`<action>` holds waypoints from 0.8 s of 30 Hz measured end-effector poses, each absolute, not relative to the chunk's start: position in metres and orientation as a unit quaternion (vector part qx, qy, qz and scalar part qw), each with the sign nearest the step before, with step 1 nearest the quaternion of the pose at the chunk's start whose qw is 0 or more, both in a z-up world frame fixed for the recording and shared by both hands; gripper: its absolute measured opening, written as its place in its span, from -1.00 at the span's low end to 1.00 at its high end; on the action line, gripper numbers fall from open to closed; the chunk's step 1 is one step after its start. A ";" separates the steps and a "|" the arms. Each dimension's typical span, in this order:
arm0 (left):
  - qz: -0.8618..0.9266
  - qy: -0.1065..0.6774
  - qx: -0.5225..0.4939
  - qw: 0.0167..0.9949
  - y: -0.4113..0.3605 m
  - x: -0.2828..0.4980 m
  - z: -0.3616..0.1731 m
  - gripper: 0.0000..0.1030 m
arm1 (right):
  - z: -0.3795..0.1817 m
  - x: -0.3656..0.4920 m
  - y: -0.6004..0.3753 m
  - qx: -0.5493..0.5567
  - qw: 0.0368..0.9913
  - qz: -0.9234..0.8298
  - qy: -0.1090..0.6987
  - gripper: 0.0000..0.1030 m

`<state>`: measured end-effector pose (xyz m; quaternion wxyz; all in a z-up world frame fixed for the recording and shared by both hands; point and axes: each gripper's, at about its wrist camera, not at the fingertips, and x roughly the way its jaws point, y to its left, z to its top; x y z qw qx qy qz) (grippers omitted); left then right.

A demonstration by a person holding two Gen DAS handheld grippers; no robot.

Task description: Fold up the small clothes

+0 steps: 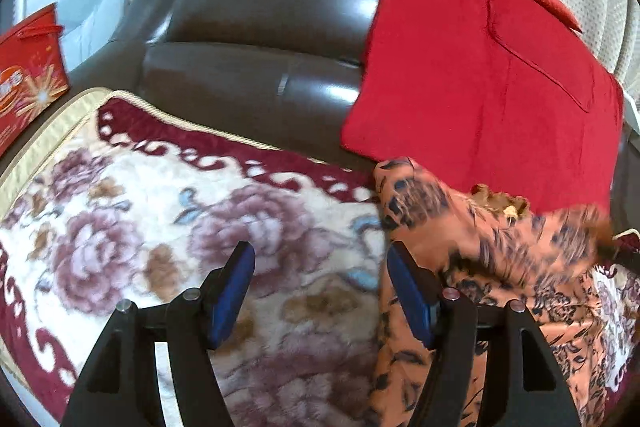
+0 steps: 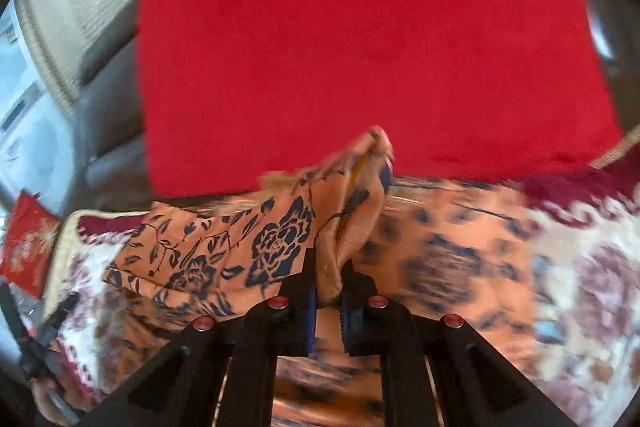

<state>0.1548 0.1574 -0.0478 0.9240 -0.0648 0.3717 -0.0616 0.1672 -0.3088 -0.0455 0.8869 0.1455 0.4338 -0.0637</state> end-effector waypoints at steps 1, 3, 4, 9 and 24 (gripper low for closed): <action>-0.066 0.374 -0.062 0.923 0.150 0.159 -0.047 0.35 | -0.064 0.164 -0.319 0.162 0.876 -0.056 0.451 -0.73; -0.091 0.379 -0.053 0.920 0.127 0.174 -0.045 0.35 | -0.101 0.156 -0.336 0.190 0.855 -0.070 0.477 -0.70; -0.094 0.385 -0.049 0.917 0.117 0.182 -0.046 0.35 | -0.107 0.150 -0.341 0.208 0.856 -0.065 0.468 -0.67; -0.110 0.429 -0.029 0.896 0.079 0.219 -0.067 0.35 | -0.103 0.143 -0.345 0.226 0.859 -0.055 0.456 -0.59; -0.099 0.439 -0.050 0.892 0.093 0.219 -0.069 0.41 | -0.088 0.150 -0.364 0.192 0.862 -0.065 0.465 -0.71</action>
